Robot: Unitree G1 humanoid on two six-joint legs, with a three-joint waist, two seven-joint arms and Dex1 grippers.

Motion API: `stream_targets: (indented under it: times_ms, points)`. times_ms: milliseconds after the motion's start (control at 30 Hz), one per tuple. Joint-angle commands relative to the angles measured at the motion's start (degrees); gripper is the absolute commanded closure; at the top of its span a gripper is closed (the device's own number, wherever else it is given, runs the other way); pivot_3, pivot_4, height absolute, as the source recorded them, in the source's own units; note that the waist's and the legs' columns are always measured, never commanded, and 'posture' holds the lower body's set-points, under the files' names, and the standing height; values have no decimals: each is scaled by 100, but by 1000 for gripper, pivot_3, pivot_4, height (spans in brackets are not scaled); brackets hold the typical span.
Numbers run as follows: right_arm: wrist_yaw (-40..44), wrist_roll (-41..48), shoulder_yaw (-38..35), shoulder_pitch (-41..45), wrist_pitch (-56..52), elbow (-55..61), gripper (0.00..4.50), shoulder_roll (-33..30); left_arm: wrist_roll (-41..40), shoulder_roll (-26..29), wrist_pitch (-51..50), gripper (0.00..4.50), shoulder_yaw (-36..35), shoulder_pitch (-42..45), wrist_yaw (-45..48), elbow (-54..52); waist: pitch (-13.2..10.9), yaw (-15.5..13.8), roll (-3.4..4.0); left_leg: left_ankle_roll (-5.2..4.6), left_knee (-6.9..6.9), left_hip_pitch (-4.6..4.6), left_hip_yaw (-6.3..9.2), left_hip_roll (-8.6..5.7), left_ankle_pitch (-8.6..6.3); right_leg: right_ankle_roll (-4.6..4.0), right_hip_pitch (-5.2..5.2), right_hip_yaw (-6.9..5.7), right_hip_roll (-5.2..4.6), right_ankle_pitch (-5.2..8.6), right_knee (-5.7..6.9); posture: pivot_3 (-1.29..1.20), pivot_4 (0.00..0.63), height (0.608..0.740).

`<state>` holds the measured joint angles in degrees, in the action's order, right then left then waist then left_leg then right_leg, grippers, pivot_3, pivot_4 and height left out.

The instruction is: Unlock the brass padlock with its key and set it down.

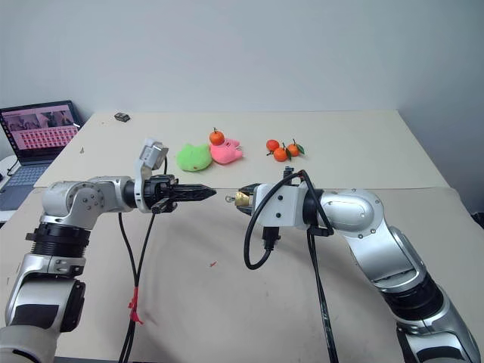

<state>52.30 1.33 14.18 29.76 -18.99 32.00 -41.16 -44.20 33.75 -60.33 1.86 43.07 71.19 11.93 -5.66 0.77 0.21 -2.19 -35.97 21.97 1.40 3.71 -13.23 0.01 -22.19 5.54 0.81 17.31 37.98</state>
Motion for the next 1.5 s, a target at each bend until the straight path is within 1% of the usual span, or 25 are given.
stream_targets:
  times_ms: [33,67,100,133,200,667,1000,1100,1233,1500]
  points:
    - [-55,51,-220,53,6,186,3602,-22,-76,-21,-59,3806,-50,63,34,-162,0,8,0,0,0,-1,0,0,0,0,0,0,0,0,0,0,150,660]
    - [-57,50,-222,51,1,187,3602,-23,-67,-36,-63,3650,-43,67,25,-151,0,12,0,0,0,-3,-1,0,0,1,0,0,0,1,-1,0,150,660]
    - [-57,52,-227,46,-8,197,3602,-27,-61,-50,-70,3064,-40,70,12,-154,0,13,0,0,1,-4,0,1,0,1,0,0,2,1,0,0,150,660]
    - [-58,54,-232,42,-17,205,3602,-31,-55,-71,-79,2864,-40,85,-10,-141,0,13,0,0,0,-4,0,1,0,1,0,0,2,1,0,0,150,660]
    - [-60,55,-238,36,-32,217,3602,-35,-66,-105,-121,2052,-48,119,-28,-106,0,11,0,0,0,-7,0,1,0,2,0,0,3,2,1,0,150,660]
    - [-78,36,-244,9,-97,299,3602,-52,-92,-355,-248,2052,-50,149,-91,-148,0,4,0,0,0,-4,0,0,0,2,0,1,2,1,-1,0,150,660]
    - [-93,34,-258,16,-162,346,3602,-50,-89,-419,-271,2052,-17,171,-29,-99,0,8,0,0,0,-7,0,0,0,3,0,1,2,2,0,0,150,660]
    - [-104,29,-257,19,-176,352,3602,-44,-90,-427,-298,2801,-9,185,-15,-67,0,7,0,0,0,-6,0,1,0,3,0,1,2,2,0,0,150,660]
    - [-109,28,-259,34,-192,353,3602,-41,-65,-399,-297,4479,64,183,81,-83,0,5,0,0,0,-4,0,0,0,3,0,1,1,2,-1,0,150,660]
    - [-103,38,-279,50,-229,374,3602,-47,-50,-401,-264,4479,126,191,169,-64,0,8,0,0,0,-7,-1,0,0,3,0,2,2,2,0,0,150,660]
